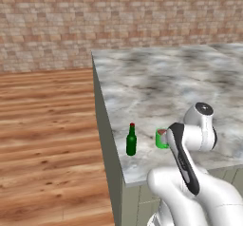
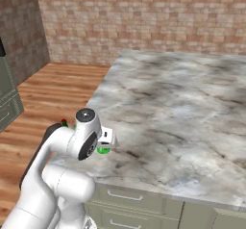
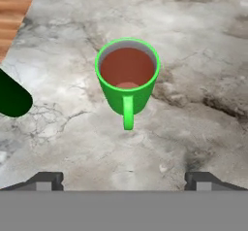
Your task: Place the microwavable item in the microwave. Then, close the microwave door and press the start button.
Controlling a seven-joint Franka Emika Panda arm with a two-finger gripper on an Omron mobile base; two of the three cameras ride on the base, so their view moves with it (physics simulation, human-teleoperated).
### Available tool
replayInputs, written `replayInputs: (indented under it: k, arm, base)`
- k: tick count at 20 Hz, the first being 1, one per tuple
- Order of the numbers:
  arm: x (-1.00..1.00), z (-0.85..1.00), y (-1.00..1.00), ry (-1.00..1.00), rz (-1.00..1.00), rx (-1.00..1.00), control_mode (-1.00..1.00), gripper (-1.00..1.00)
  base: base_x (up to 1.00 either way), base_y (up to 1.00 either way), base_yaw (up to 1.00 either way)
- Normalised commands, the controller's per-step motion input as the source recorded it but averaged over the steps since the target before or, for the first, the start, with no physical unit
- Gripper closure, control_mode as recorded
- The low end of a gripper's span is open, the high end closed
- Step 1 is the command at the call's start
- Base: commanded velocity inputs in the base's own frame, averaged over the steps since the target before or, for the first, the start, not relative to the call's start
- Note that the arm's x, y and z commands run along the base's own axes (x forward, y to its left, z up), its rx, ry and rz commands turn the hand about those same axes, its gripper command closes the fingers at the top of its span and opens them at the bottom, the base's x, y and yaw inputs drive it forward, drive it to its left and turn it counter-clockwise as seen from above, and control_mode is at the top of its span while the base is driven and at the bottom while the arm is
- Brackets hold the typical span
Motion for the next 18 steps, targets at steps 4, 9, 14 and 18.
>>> replayInputs:
  k: [4, 9, 14, 18]
  arm:
    - [0.25, -0.36, -0.03, 0.00, 0.00, 0.00, -1.00, -1.00]
    - [0.37, -0.50, 0.12, 0.00, 0.00, 0.00, -1.00, -1.00]
    - [-0.06, -0.40, 0.21, -0.12, 0.01, 0.00, -1.00, -1.00]
    - [-0.72, -0.21, 0.00, -0.30, 0.06, 0.00, -1.00, -1.00]
  base:
    - [0.00, 0.00, 0.00]
    - [0.00, 0.00, 0.00]
    - [0.00, 0.00, 0.00]
    - [0.00, 0.00, 0.00]
